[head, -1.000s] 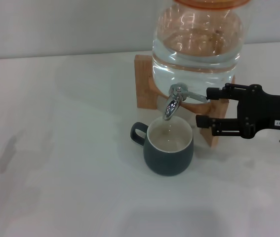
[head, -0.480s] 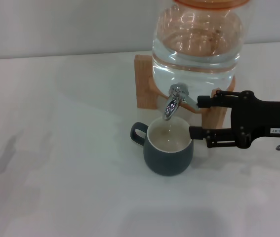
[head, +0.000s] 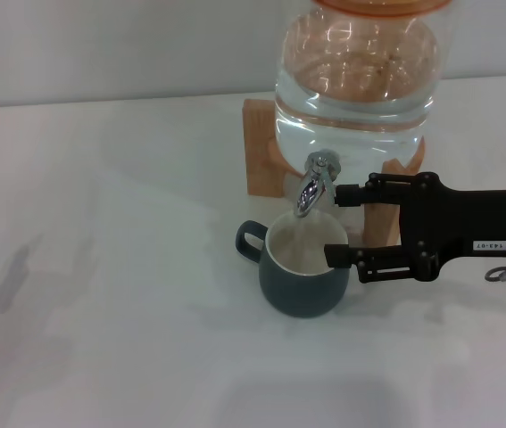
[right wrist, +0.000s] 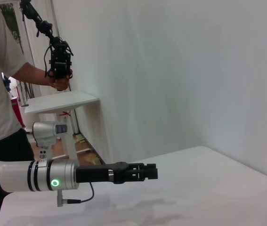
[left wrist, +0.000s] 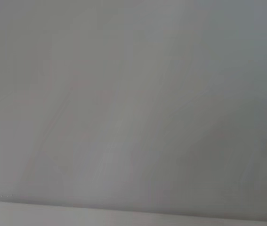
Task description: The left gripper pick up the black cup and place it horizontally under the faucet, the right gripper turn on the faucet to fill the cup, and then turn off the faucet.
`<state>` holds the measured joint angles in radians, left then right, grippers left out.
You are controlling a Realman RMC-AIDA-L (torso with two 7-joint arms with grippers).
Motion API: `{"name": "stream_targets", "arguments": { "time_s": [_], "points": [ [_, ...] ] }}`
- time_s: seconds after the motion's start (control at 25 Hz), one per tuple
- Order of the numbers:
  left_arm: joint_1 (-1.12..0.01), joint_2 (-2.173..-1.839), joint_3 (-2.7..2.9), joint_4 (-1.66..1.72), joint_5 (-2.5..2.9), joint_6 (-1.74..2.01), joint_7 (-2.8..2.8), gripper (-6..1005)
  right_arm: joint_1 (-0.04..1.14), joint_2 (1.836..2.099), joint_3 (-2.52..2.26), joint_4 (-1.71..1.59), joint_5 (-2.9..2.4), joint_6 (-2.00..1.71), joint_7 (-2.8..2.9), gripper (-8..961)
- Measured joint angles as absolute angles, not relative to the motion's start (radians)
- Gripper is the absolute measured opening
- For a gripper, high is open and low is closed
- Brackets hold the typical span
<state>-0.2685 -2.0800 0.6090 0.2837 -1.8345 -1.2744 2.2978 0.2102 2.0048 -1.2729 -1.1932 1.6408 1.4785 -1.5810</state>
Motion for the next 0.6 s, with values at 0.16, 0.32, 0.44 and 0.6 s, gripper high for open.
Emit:
{"name": "stream_targets", "arguments": {
  "time_s": [0.16,0.32,0.44,0.6],
  "points": [
    [-0.266,-2.080,0.609,0.284,-1.835,-1.274,2.298,662,0.209,2.005,-1.267,-1.194,1.641,1.494,-1.581,808],
    [-0.265,-2.080,0.609,0.284,-1.835,-1.274,2.298,662,0.206,2.004,-1.257,-1.194,1.641,1.535,-1.581,808],
    [-0.269,-2.080,0.609,0.284,-1.835,-1.273,2.298,662,0.207,2.004,-1.263,-1.194,1.642,1.557,-1.581,808],
    [-0.272,-2.080,0.609,0.284,-1.835,-1.272,2.298,663,0.210,2.005,-1.293,-1.194,1.652,1.561,-1.581,808]
  ]
}}
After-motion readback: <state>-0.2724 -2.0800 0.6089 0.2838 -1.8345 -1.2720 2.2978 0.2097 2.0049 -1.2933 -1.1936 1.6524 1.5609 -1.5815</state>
